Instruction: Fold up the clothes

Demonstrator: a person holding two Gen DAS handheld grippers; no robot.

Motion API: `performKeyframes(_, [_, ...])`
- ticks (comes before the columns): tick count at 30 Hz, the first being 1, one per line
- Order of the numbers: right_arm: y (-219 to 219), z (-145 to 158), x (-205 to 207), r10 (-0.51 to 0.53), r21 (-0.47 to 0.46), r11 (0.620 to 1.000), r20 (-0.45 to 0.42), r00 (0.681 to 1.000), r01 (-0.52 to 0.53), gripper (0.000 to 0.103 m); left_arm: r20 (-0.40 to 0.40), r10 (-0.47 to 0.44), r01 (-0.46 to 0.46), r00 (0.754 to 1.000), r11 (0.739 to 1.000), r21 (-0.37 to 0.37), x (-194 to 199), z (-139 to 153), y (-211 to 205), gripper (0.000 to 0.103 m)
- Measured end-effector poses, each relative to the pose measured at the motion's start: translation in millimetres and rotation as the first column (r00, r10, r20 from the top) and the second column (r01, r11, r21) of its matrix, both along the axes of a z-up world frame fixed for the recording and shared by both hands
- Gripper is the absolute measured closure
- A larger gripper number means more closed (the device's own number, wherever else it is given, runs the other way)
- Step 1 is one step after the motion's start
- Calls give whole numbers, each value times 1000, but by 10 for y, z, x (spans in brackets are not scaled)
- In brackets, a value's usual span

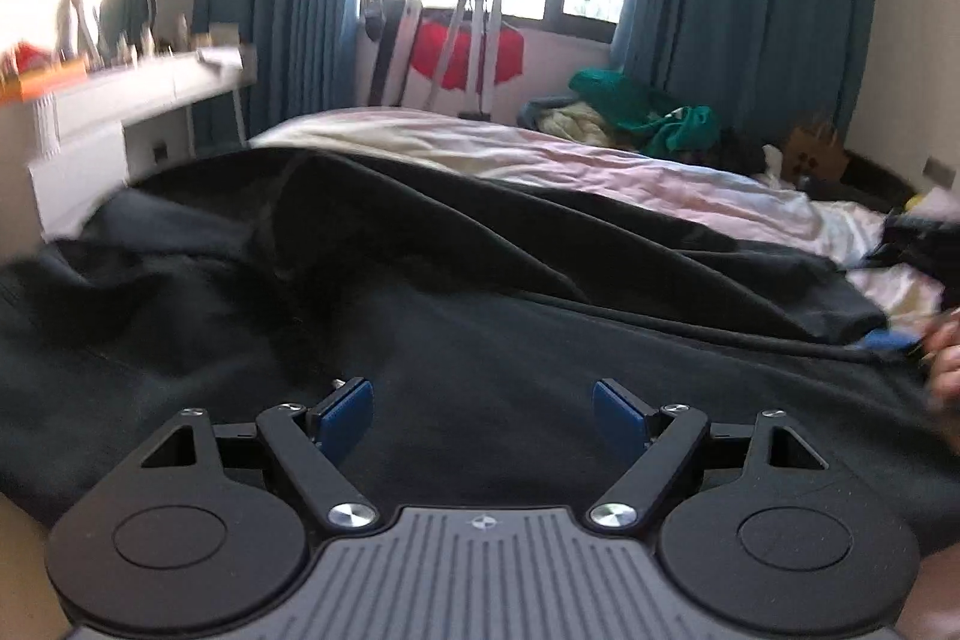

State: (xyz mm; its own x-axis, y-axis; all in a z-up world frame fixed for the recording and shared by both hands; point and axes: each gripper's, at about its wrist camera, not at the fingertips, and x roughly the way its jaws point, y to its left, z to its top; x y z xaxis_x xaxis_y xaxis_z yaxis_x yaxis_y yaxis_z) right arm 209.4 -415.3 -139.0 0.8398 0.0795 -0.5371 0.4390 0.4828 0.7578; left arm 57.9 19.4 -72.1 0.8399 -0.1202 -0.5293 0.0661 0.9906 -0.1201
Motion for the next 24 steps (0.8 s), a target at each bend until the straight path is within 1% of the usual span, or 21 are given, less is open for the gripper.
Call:
performKeyframes(1, [-69, -110, 48, -26, 44, 999, 6, 1000, 26, 32, 1, 4, -4, 1000, 1000, -1, 16, -23, 3, 21])
performKeyframes(4, [-159, -310, 161, -100, 76, 992, 33, 994, 98, 32, -17, 8, -8, 1000, 1000, -19, 83, -114, 47, 21])
performKeyframes(5, [-155, -315, 214, -105, 49, 993, 41, 994, 103, 32, -27, 6, -6, 1000, 1000, -30, 108, -144, 72, 21])
performKeyframes(7, [-132, -282, 374, -112, -50, 992, 8, 994, 113, 33, -30, 4, -5, 1000, 1000, -27, 160, -202, 99, 21])
performKeyframes(9, [-166, -271, 490, -141, -110, 985, -47, 989, 135, 37, -25, 7, -7, 1000, 1000, -10, 215, -265, 98, 21])
performKeyframes(10, [-207, -276, 499, -163, -110, 981, -44, 986, 157, 37, -23, 8, -8, 1000, 1000, -3, 241, -291, 94, 21])
performKeyframes(12, [-282, -294, 494, -179, -117, 977, -11, 984, 176, 37, -15, 14, -15, 1000, 1000, -8, 287, -331, 98, 21])
performKeyframes(13, [-326, -315, 493, -181, -123, 976, 1, 983, 180, 40, -13, 16, -16, 1000, 1000, -14, 304, -348, 99, 21])
performKeyframes(14, [-371, -335, 492, -183, -129, 975, 9, 983, 182, 57, -8, 15, -15, 1000, 1000, -18, 322, -359, 101, 21])
performKeyframes(15, [-422, -350, 497, -182, -132, 975, -4, 983, 179, 84, -4, 12, -12, 1000, 1000, -16, 335, -370, 93, 21])
performKeyframes(16, [-468, -360, 500, -181, -136, 975, -14, 983, 178, 93, -1, 8, -8, 1000, 1000, -13, 347, -381, 84, 21])
performKeyframes(17, [-486, -346, 487, -184, -139, 973, -3, 983, 182, 96, 3, 5, -5, 1000, 1000, -10, 359, -392, 74, 21])
performKeyframes(19, [-519, -312, 460, -191, -144, 971, 19, 981, 192, 97, 4, -14, 14, 1000, 1000, -4, 348, -416, 62, 22])
performKeyframes(21, [-530, -191, 460, -200, -156, 966, 56, 978, 206, 97, 12, -33, 33, 999, 999, -3, 321, -413, 46, 22])
performKeyframes(24, [-611, 50, 445, -205, -183, 956, 146, 968, 230, 98, 32, -64, 64, 997, 998, 4, 269, -397, 10, 22])
